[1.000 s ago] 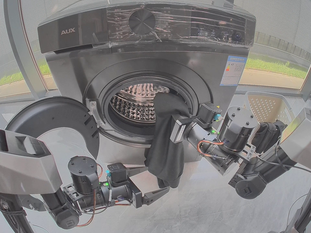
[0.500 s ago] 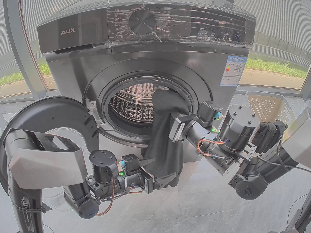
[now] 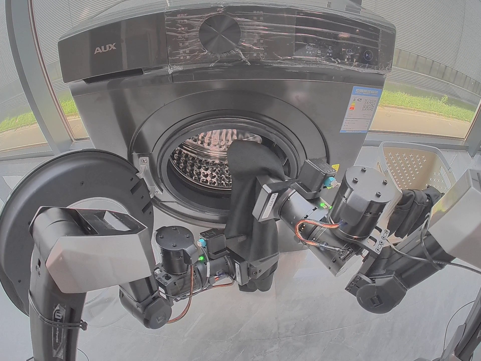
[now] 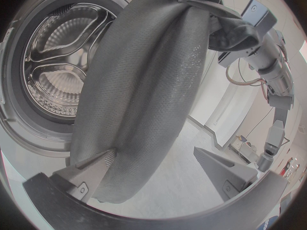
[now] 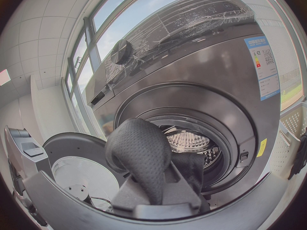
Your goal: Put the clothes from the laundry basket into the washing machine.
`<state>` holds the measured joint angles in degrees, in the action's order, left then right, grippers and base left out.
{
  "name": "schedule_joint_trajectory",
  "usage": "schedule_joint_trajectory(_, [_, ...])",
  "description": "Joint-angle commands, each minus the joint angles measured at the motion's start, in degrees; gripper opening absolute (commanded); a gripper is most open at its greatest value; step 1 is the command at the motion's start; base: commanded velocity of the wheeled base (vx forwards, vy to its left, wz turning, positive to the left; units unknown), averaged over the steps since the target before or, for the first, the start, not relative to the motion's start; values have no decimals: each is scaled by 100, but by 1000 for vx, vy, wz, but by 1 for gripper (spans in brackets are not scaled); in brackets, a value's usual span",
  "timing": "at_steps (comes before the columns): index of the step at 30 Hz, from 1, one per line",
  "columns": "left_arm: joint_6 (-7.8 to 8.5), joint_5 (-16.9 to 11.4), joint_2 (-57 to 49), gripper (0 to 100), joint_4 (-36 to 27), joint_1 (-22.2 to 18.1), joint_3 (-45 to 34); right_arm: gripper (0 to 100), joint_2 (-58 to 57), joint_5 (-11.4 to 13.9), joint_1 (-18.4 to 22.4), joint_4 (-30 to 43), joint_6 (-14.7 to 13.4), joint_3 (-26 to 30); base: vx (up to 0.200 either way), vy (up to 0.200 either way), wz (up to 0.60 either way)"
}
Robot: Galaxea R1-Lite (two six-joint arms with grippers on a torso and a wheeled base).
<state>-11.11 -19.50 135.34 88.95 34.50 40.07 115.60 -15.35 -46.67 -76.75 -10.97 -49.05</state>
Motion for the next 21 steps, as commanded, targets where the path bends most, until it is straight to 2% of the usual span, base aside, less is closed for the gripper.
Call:
schedule_joint_trajectory(1, [3, 43, 282, 100, 8, 4, 282, 0, 76, -3, -44, -24, -37, -8, 0, 0, 0])
schedule_joint_trajectory(3, [12, 105, 326, 100, 8, 4, 326, 0, 76, -3, -44, -50, -37, -8, 0, 0, 0])
schedule_joint_trajectory(4, [21, 281, 370, 100, 8, 13, 431, 0, 76, -3, -44, -86, -28, -8, 0, 0, 0])
schedule_joint_trajectory(5, [21, 360, 405, 0, 8, 13, 502, 0, 85, -3, -44, -86, -37, -8, 0, 0, 0])
schedule_joint_trajectory(13, [21, 702, 476, 0, 17, -5, 721, 0, 59, -109, 44, -86, -89, 54, 0, 0, 0])
schedule_joint_trajectory(18, [47, 720, 309, 0, 25, -13, 607, 0, 50, -118, 123, -86, -98, 54, 0, 0, 0])
schedule_joint_trajectory(21, [82, 711, -69, 0, 34, -22, 220, 0, 24, -126, 254, -77, -98, 151, 0, 0, 0])
